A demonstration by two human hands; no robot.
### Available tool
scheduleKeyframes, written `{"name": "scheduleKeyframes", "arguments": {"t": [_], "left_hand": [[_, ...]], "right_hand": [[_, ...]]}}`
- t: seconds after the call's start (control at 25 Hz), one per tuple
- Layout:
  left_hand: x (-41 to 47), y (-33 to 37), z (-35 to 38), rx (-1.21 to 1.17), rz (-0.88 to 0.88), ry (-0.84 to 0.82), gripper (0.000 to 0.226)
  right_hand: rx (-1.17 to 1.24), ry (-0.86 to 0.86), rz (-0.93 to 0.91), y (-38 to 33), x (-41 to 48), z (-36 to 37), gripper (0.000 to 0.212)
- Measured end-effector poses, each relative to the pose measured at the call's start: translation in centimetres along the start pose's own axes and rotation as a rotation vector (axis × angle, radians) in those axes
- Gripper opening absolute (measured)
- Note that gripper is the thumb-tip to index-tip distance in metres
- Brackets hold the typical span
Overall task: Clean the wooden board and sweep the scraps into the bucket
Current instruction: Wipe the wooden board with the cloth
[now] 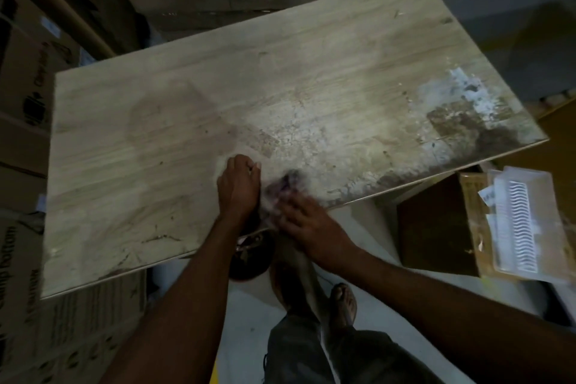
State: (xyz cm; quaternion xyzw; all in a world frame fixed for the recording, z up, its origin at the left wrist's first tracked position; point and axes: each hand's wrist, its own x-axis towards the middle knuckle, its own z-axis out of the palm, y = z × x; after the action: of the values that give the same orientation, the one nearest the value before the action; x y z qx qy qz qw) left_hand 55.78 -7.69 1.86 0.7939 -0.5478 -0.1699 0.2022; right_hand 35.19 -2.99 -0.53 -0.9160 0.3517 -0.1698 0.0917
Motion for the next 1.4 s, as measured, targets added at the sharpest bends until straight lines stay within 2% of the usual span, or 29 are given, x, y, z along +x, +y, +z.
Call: {"name": "scheduleKeyframes", "arguments": {"t": [0.04, 0.08, 0.12, 0.16, 0.2, 0.24, 0.28, 0.36, 0.4, 0.52, 0.56, 0.64, 0.68, 0.72, 0.76, 0.8, 0.84, 0.92, 0.96, 1.0, 1.04, 1.08, 1.12, 1.2, 1.24, 1.32, 1.36, 1.4], "left_hand": [[0.0, 0.1, 0.1, 0.004, -0.007, 0.006, 0.021], [-0.1, 0.2, 0.2, -0.006, -0.02, 0.012, 0.02], [-0.5, 0.1, 0.4, 0.016, -0.013, 0.027, 0.019], [-1.1, 0.1, 0.9, 0.076, 0.02, 0.059, 0.019], [-1.7, 0.1, 1.4, 0.178, 0.072, 0.112, 0.02], [-2.1, 0.2, 1.8, 0.278, 0.128, 0.15, 0.02], [-2.1, 0.5, 2.2, 0.34, 0.173, 0.166, 0.02], [-1.7, 1.1, 3.0, 0.408, 0.229, 0.171, 0.019], [-1.3, 1.3, 3.2, 0.408, 0.232, 0.185, 0.017], [0.1, 1.4, 3.5, 0.326, 0.198, 0.241, 0.015], [0.8, 1.6, 3.7, 0.29, 0.204, 0.237, 0.016], [2.5, 2.0, 3.6, 0.191, 0.227, 0.229, 0.015], [3.5, 2.0, 3.3, 0.141, 0.237, 0.238, 0.013], [4.3, 2.0, 3.1, 0.093, 0.239, 0.249, 0.01], [5.1, 2.2, 2.8, 0.04, 0.218, 0.26, 0.007], [5.7, 2.4, 2.5, -0.014, 0.172, 0.279, 0.006], [6.3, 2.5, 2.1, -0.064, 0.107, 0.288, 0.011], [7.9, 2.8, 1.6, -0.112, 0.006, 0.248, 0.026], [8.7, 2.8, 1.6, -0.103, 0.003, 0.23, 0.033], [9.3, 2.8, 1.6, -0.08, 0.018, 0.219, 0.035], [10.0, 2.9, 1.6, -0.057, 0.028, 0.221, 0.035], [10.8, 3.1, 1.7, -0.043, 0.018, 0.237, 0.034], [11.7, 3.4, 2.0, -0.032, -0.002, 0.267, 0.033], [13.3, 4.1, 2.6, -0.02, -0.042, 0.331, 0.03], [13.9, 4.6, 2.6, -0.031, -0.043, 0.318, 0.029], [15.2, 5.6, 2.6, -0.074, -0.014, 0.247, 0.029], [15.8, 5.8, 2.6, -0.109, -0.02, 0.232, 0.029], [16.6, 6.0, 2.5, -0.169, -0.072, 0.248, 0.03]], "right_hand": [[-0.014, -0.043, -0.176, 1.3, -0.6, -0.6, 0.051], [-0.001, -0.069, -0.205, 3.7, -0.8, -1.7, 0.062], [-0.009, -0.055, -0.004, 6.6, -1.0, -2.8, 0.073], [0.02, 0.021, 0.319, 7.9, -1.3, -3.9, 0.075], [-0.005, 0.072, 0.597, 8.1, -1.4, -4.5, 0.067], [-0.076, 0.08, 0.758, 7.1, -1.3, -4.1, 0.06], [-0.093, 0.058, 0.64, 5.6, -1.6, -3.0, 0.06], [-0.067, -0.108, 0.164, 5.9, -1.1, -2.9, 0.062], [-0.04, -0.128, 0.1, 7.9, 0.3, -4.0, 0.059], [-0.076, 0.146, 0.74, 10.7, 4.7, -4.9, 0.05], [-0.111, 0.136, 0.716, 9.1, 6.0, -4.1, 0.053], [-0.12, -0.055, 0.15, 8.5, 7.2, -1.8, 0.056], [-0.116, -0.081, 0.039, 10.5, 8.7, -1.6, 0.057], [-0.102, -0.03, 0.181, 12.7, 10.8, -1.9, 0.058], [-0.075, 0.06, 0.453, 14.3, 12.7, -2.1, 0.059], [-0.068, 0.126, 0.633, 14.5, 14.3, -2.4, 0.059], [-0.067, 0.141, 0.616, 13.7, 15.3, -1.6, 0.058], [-0.142, -0.004, 0.125, 13.3, 16.0, 0.3, 0.055], [-0.138, -0.022, 0.052, 15.5, 17.0, -0.2, 0.054], [-0.089, 0.027, 0.215, 17.8, 18.4, -0.8, 0.055], [-0.066, 0.1, 0.51, 19.0, 19.7, -1.3, 0.056], [-0.065, 0.121, 0.712, 19.3, 20.5, -1.4, 0.058], [-0.101, 0.154, 0.681, 18.6, 21.0, -0.7, 0.059], [-0.143, -0.016, 0.234, 18.2, 21.0, 0.6, 0.056], [-0.136, -0.044, 0.174, 19.2, 21.5, 0.5, 0.054], [-0.089, 0.104, 0.493, 21.3, 24.5, -0.1, 0.056], [-0.081, 0.135, 0.577, 21.4, 26.4, 0.1, 0.059], [-0.068, 0.07, 0.46, 20.9, 28.0, 0.6, 0.061]]}}
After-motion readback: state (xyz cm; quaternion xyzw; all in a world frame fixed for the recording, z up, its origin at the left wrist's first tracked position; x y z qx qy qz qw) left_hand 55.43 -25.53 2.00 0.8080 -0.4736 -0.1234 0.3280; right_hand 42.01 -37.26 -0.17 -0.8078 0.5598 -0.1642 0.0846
